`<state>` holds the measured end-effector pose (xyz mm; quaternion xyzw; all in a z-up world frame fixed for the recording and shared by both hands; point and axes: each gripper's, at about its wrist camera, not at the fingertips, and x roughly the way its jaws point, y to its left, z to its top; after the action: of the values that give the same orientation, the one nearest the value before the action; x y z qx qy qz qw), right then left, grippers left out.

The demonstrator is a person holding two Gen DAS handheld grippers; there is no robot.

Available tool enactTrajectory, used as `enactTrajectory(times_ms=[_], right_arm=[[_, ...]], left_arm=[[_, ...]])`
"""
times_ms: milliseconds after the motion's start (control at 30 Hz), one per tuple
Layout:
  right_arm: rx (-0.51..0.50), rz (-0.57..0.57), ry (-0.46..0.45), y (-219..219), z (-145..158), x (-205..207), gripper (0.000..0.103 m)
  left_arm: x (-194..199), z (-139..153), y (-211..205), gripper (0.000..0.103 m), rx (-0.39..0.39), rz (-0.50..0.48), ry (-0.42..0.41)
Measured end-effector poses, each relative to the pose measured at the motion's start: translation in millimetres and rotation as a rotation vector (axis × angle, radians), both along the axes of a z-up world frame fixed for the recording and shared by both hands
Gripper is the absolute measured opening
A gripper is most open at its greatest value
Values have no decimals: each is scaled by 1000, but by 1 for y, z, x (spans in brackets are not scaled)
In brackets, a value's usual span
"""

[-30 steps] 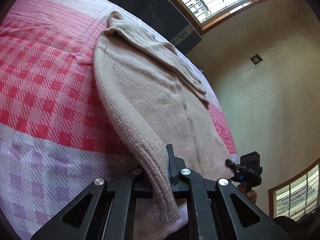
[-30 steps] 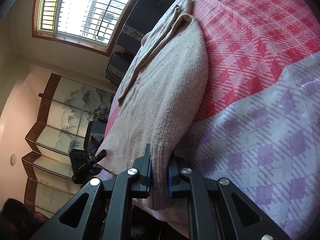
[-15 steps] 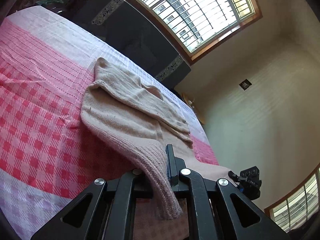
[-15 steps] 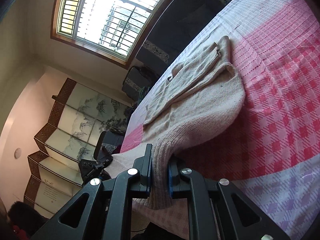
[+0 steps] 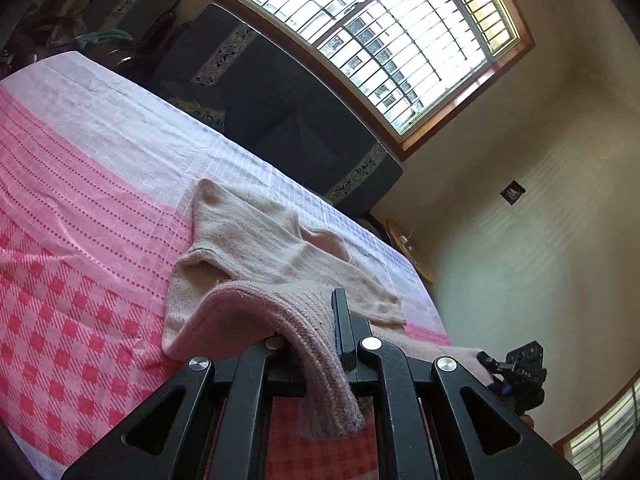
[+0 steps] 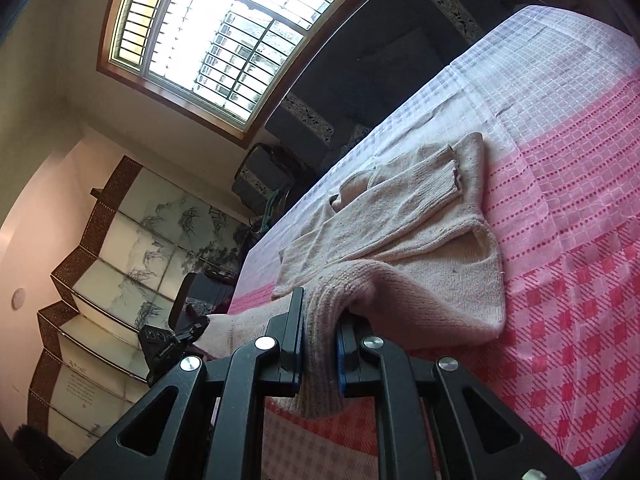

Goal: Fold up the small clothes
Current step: 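Lift the ribbed hem with both grippers and fold it toward the collar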

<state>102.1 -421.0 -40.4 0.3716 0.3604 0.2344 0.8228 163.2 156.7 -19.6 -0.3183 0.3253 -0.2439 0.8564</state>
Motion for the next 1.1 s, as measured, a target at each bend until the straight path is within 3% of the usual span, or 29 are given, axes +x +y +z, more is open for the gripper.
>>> enactTrajectory(times_ms=[467,1100], right_arm=[[-31,-29,81,-4,-27,77,11],[-37,-62,143,-10,-58,140,11]], left_arm=[[62,-29,-13,8,35,60,56],[135,-55,-29,8,111,79,84]])
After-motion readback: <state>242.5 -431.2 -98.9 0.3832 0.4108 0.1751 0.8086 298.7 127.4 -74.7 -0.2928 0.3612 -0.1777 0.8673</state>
